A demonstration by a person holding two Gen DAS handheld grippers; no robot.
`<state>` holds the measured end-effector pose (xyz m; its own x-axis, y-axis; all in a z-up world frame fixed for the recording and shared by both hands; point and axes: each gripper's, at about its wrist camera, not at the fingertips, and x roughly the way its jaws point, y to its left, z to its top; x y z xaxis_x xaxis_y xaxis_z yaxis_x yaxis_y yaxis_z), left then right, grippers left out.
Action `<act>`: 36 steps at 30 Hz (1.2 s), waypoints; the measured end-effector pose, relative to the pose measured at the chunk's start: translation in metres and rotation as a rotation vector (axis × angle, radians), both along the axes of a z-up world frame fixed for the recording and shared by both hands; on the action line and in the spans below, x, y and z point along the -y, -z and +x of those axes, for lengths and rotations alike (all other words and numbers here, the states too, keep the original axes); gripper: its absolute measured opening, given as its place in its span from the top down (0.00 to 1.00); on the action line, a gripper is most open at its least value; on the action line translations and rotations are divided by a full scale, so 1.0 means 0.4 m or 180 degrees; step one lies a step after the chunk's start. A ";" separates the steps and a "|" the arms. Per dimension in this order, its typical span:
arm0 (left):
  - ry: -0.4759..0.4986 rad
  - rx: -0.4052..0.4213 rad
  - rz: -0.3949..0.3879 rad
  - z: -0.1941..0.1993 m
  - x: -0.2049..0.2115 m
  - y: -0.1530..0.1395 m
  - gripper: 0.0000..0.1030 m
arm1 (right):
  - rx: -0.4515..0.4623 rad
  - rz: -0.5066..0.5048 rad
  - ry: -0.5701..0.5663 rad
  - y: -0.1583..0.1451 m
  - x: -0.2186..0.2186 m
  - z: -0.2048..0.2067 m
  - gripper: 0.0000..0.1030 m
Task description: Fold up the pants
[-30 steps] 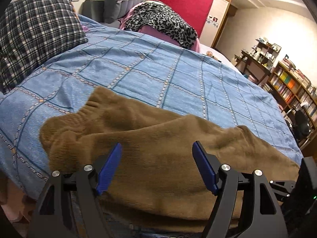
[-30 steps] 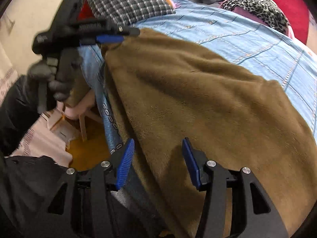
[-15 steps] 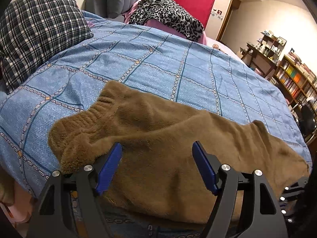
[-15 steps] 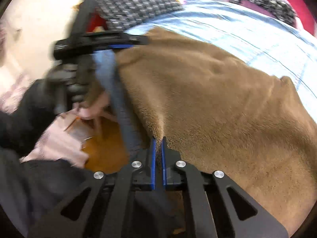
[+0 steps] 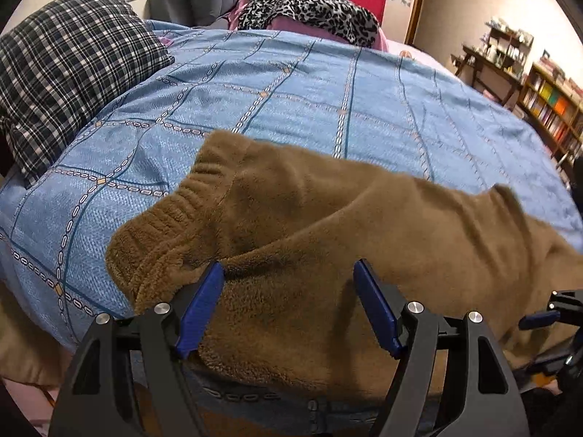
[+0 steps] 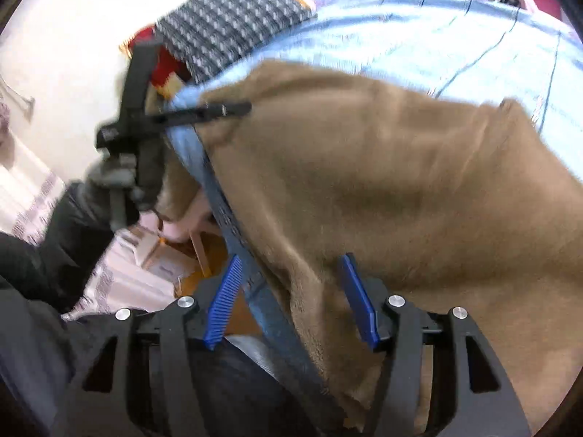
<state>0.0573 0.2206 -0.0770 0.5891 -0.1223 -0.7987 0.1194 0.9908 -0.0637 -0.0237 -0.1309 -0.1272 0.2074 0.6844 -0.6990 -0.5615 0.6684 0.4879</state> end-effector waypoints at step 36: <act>-0.0290 0.0198 -0.0222 0.140 0.078 0.000 0.25 | 0.0593 -0.0465 0.1688 -0.009 0.203 0.220 0.48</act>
